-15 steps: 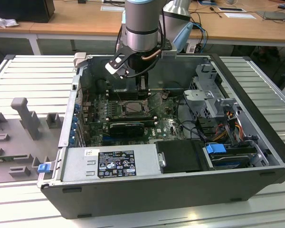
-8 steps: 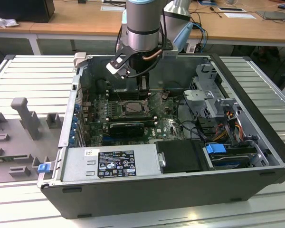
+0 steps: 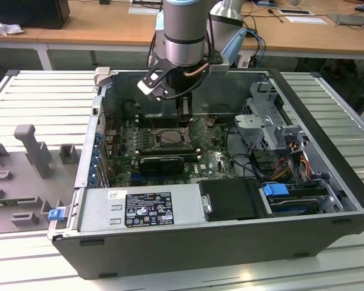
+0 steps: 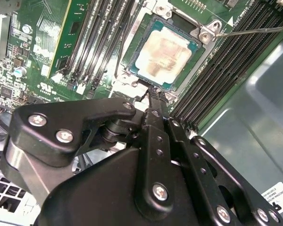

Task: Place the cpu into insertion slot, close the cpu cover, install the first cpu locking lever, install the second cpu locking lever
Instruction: 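Close the cpu cover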

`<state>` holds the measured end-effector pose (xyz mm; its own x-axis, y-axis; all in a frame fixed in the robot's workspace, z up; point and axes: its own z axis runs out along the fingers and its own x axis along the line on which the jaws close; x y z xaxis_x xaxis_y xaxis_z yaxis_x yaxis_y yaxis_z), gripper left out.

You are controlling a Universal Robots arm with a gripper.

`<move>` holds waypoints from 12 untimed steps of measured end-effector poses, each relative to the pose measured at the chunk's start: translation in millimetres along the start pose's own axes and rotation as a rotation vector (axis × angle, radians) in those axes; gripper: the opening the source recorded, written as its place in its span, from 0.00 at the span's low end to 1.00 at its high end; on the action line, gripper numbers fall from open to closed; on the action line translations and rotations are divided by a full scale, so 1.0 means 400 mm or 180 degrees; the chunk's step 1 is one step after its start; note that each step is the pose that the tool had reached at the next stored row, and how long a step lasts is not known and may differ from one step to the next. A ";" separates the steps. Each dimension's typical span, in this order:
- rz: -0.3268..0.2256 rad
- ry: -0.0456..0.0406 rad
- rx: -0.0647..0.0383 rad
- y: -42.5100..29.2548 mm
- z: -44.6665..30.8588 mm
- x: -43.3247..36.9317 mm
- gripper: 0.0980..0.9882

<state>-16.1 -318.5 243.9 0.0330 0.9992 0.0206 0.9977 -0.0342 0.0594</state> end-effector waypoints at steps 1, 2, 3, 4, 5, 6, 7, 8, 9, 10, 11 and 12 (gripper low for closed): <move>0.0000 0.0000 0.0000 0.001 0.000 0.000 0.01; 0.0000 0.0000 0.0000 0.002 0.000 0.000 0.01; 0.0000 0.0000 0.0000 0.003 0.000 0.000 0.01; 0.0000 0.0000 0.0000 0.003 0.000 0.000 0.01; 0.0000 0.0000 0.0000 0.004 0.000 0.000 0.01; 0.0000 0.0000 0.0000 0.005 0.000 0.000 0.01; 0.0000 0.0000 0.0000 0.006 0.000 0.000 0.01; 0.0000 0.0000 0.0000 0.007 0.000 0.000 0.01; 0.0000 0.0000 0.0000 0.008 0.000 0.000 0.01; 0.0000 0.0000 0.0000 0.008 0.001 0.000 0.01; 0.0000 0.0000 0.0000 0.008 0.001 0.000 0.01; 0.0000 0.0000 0.0000 0.009 0.001 0.000 0.01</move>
<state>-12.7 -318.5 243.9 0.0329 0.9992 0.0207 0.9977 -0.0341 0.0594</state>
